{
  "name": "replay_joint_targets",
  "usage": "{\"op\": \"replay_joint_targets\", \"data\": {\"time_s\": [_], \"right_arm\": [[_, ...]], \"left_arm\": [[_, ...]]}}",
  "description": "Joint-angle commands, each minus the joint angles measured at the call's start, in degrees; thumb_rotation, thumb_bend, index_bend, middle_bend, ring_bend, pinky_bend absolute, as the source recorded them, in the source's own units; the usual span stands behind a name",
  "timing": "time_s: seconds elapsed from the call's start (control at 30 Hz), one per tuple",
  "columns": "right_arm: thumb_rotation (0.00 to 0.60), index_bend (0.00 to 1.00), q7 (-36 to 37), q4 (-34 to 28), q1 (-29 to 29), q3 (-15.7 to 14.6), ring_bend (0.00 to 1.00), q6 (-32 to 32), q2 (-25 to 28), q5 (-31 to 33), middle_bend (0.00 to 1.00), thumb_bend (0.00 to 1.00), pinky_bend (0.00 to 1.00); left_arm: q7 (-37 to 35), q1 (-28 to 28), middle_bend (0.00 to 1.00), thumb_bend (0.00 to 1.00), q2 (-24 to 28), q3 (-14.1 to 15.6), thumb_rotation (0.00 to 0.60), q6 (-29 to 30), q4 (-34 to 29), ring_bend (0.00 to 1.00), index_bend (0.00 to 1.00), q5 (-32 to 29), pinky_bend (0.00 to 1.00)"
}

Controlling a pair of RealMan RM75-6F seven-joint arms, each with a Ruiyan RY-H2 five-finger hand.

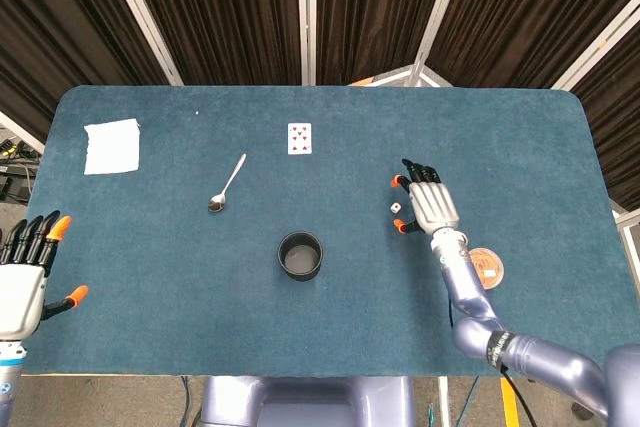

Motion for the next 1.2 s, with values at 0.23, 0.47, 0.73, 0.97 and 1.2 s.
{"op": "replay_joint_targets", "data": {"time_s": [0.23,0.47,0.73,0.97,1.2], "right_arm": [[0.6,0.37,1.7,7.0,2.0,-0.6,0.0,-2.9,-3.6,2.2,0.05,0.15,0.0],[0.6,0.41,3.4,11.6,2.5,-1.1,0.0,-3.7,-5.4,1.8,0.08,0.18,0.0],[0.6,0.42,6.1,15.9,3.2,-1.2,0.0,-4.1,-8.1,0.1,0.09,0.21,0.0],[0.6,0.43,7.5,18.5,3.6,-1.3,0.0,-4.8,-9.5,-0.8,0.09,0.22,0.0],[0.6,0.47,7.6,20.9,4.0,-1.5,0.0,-5.8,-10.7,-0.9,0.12,0.26,0.0]], "left_arm": [[0.1,-0.2,0.0,0.05,-0.1,0.0,0.6,-0.3,0.1,0.0,0.0,-0.3,0.0],[0.3,-0.3,0.0,0.05,-0.2,0.0,0.6,-0.5,0.1,0.0,0.0,-0.4,0.0],[0.4,-0.6,0.0,0.05,-0.2,0.0,0.6,-0.9,0.1,0.0,0.0,-0.7,0.0],[0.0,-0.5,0.0,0.05,-0.1,-0.2,0.6,-0.8,0.1,0.0,0.0,-1.1,0.0],[-0.2,-0.5,0.0,0.05,-0.1,-0.2,0.6,-0.8,0.2,0.0,0.0,-1.2,0.0]]}}
